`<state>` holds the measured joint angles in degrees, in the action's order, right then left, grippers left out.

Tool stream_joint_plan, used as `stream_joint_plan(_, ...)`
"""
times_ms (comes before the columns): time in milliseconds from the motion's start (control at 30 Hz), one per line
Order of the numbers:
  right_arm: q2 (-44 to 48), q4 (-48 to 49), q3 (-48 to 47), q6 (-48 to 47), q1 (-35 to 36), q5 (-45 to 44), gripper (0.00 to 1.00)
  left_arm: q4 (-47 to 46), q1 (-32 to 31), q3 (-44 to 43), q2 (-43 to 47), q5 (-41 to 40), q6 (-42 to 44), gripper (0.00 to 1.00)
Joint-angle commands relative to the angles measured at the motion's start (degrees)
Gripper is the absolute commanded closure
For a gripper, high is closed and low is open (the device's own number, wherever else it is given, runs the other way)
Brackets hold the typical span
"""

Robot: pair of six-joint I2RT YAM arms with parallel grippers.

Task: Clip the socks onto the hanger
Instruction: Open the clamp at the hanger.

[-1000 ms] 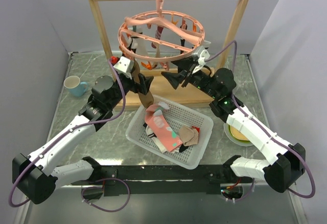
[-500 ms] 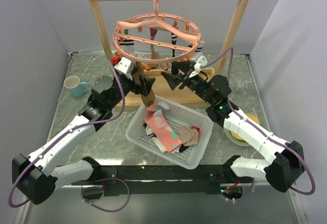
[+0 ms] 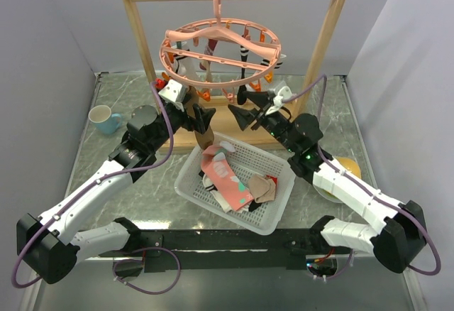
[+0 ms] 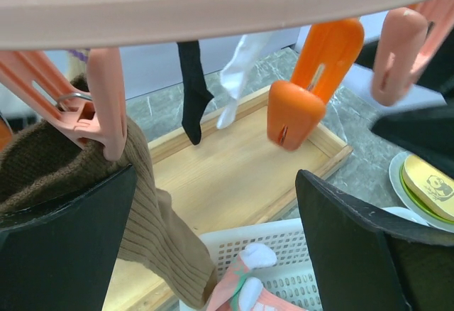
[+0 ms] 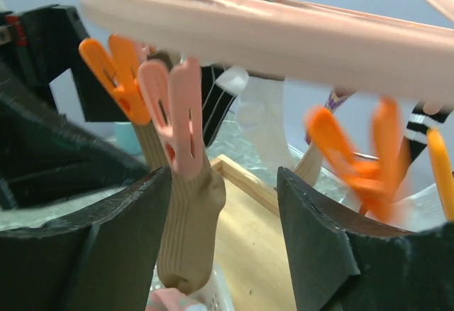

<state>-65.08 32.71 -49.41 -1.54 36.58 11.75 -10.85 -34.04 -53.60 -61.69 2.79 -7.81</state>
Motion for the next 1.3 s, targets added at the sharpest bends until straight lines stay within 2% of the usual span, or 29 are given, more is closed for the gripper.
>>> stream_joint_plan(0, 4.61, 4.12, 3.17, -0.66, 1.74, -2.17, 0.29, -1.19, 0.20, -0.36, 1.31, 0.29, -0.27, 0.01)
stream_joint_plan(167, 4.96, 4.29, 4.41, -1.62, 2.80, -2.09, 0.26, -1.10, 0.20, -0.80, 1.31, 0.64, -0.54, 0.01)
stream_joint_plan(500, 1.54, 9.21, 0.99, -1.19, 2.89, 1.17, 0.26, -0.92, 0.20, -1.06, 1.22, 0.99, -0.36, 0.01)
stream_joint_plan(867, -3.65, 13.69, -2.71, 3.91, 3.23, -0.14, 0.37, -1.10, 0.20, -0.27, 2.10, 1.34, -0.10, 0.00)
stream_joint_plan(1267, -7.17, 18.00, -4.47, 5.23, 4.64, -4.54, 0.50, -0.57, 0.20, 0.08, 2.80, 1.87, 0.43, 0.01)
